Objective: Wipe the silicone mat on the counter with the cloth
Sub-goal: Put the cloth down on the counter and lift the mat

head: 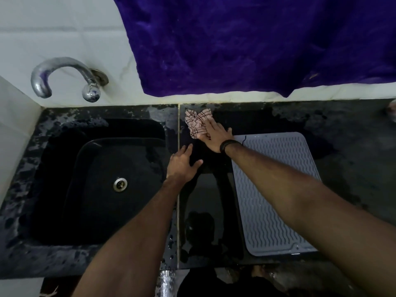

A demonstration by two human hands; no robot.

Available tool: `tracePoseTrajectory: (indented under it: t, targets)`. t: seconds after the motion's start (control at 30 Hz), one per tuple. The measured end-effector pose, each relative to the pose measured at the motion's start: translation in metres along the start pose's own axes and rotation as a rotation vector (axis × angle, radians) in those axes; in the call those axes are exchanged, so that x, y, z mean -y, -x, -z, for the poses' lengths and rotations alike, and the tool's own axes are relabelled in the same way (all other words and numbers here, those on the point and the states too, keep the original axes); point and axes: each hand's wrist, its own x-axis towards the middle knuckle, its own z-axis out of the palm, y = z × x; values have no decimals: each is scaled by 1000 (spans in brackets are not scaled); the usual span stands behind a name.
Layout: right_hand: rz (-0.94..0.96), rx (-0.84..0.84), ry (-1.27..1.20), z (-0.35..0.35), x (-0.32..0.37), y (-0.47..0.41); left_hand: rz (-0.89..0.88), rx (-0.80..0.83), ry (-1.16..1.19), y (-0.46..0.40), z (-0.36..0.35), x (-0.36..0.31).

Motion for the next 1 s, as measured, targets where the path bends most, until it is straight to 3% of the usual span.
tracePoseTrajectory:
  t: [0.1,0.17,0.3,0.4,0.5,0.67,0.8,0.9,1.0]
  targets:
    - [-114,-222,-131,1,-35,30,43,-41,34,10,-13,-19]
    - [-276,-277,-158,1,-74,55,68,-57,39,19,-24,-36]
    - [-632,-346,-189,3,-162,116,151,-67,138,39,-49,-77]
    - [-794,-396,-227,0,-215,165,255,-35,263,54,-66,-107]
    - [-886,-309,-274,-6,-245,195,369,69,326,63,-81,-131]
    - [-845,-222,-430,-8,-257,207,590,200,578,69,-94,-160]
    - [-626,-167,-630,-6,-270,219,677,202,775,73,-103,-170]
    - [-480,-234,-461,-8,-277,230,614,154,695,81,-114,-178]
    - [-347,-319,-439,-8,-278,236,498,44,445,94,-118,-184]
